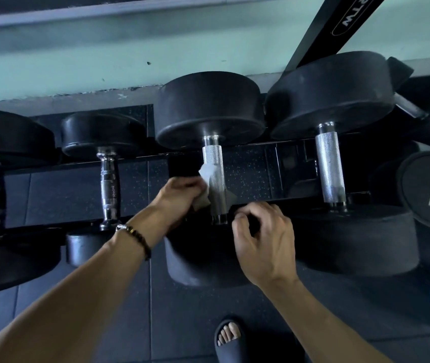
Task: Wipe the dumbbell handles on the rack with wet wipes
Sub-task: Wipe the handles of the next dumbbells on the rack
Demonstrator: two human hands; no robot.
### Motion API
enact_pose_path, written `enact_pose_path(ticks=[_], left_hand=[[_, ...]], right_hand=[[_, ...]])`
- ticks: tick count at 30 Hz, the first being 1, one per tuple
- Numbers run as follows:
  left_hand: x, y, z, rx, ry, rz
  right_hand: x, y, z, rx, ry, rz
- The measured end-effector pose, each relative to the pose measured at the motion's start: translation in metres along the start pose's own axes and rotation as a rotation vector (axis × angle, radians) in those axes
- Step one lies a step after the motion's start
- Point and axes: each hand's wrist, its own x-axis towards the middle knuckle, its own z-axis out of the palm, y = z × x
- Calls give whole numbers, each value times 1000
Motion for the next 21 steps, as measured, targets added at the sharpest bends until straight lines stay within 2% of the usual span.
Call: enact_pose_path(ticks=[4, 6, 8, 10, 12, 15, 16, 19, 21], left_hand=[[7, 23, 6, -26, 107, 129], [3, 19, 1, 45, 21, 143], [-8, 8, -9, 285, -149, 107], [-15, 4, -12, 470, -225, 85], [-10, 8, -8, 408, -136, 166], [1, 18, -2, 107, -20, 224], [0, 17, -2, 116, -40, 204], [-4, 8, -10, 531, -233, 119], [-9, 9, -11, 533, -313, 79]], right_hand=[[0, -1, -1, -1, -16, 18], [0, -1, -1, -7, -23, 18], [0, -1, -1, -7, -29, 18], [0, -2, -1, -3, -33, 28], [0, -2, -2, -7, -24, 30], [0, -2, -2, -1, -20, 32], [0, -2, -2, -1, -28, 30], [1, -3, -3, 1, -13, 27], [0, -3, -4, -9, -12, 34]])
